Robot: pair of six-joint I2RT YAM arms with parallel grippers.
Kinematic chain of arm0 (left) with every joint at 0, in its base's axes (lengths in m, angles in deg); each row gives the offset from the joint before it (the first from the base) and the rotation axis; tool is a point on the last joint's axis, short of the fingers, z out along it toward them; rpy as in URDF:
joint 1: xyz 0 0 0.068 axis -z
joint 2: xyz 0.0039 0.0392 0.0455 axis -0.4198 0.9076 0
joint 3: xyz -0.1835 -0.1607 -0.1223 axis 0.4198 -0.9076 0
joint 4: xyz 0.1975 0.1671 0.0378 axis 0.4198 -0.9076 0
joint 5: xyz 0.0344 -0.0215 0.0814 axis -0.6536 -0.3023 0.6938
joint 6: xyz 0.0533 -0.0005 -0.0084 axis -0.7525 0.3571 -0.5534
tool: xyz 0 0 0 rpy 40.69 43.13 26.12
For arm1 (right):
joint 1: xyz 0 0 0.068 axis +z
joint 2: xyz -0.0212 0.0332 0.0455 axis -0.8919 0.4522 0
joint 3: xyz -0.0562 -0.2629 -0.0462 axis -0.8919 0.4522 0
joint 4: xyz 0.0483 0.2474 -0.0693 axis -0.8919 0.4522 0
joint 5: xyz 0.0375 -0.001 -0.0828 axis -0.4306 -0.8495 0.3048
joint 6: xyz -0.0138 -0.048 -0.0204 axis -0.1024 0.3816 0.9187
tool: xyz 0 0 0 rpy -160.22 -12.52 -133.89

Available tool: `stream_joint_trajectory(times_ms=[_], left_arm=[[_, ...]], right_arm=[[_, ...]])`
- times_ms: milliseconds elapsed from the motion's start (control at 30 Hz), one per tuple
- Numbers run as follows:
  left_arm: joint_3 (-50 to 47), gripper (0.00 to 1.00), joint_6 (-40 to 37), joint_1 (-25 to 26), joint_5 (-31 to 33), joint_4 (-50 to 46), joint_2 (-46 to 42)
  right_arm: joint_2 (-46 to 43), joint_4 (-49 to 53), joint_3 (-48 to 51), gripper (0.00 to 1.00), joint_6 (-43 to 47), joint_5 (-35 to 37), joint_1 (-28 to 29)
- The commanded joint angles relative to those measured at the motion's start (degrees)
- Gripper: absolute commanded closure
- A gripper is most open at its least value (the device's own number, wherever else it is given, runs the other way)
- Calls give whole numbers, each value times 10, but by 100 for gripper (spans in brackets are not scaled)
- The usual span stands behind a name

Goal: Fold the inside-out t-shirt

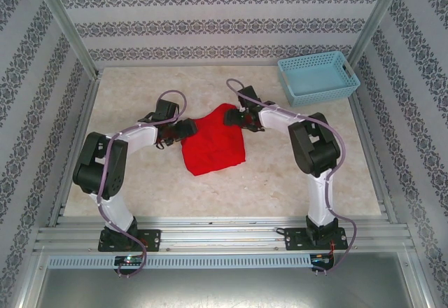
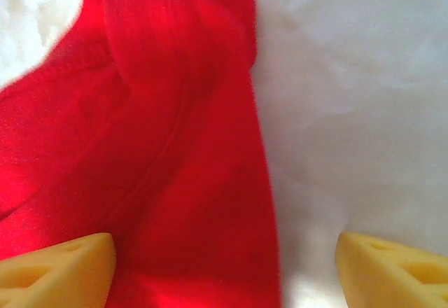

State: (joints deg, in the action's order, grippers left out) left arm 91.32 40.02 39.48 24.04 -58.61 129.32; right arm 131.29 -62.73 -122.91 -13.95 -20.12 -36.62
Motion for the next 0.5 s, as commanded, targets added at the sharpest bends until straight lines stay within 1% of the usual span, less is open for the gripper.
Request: stream_joint_trajectory(times_ms=[0,100,167,233,267,400,433,467], left_arm=[[7,27,4,8,-26,45,22],[32,37,-2,12,-32,33,53],[41,46,0,14,-35,33,68],[47,56,2,13,-39,35,75],[49,61,2,14,-40,32,74],[45,80,-5,13,-39,18,34],[43,83,-8,14,-38,10,18],[40,86,-10,14,-37,4,4]], right_arm=[[39,20,-26,21,-27,-33,20],[60,24,-36,28,-37,-46,35],[65,19,-36,37,-40,-53,44],[63,9,-31,47,-42,-62,49],[61,8,-29,53,-43,-68,50],[2,-34,25,86,-42,-66,47],[-19,-48,44,93,-41,-68,44],[-43,-61,63,97,-40,-70,41]])
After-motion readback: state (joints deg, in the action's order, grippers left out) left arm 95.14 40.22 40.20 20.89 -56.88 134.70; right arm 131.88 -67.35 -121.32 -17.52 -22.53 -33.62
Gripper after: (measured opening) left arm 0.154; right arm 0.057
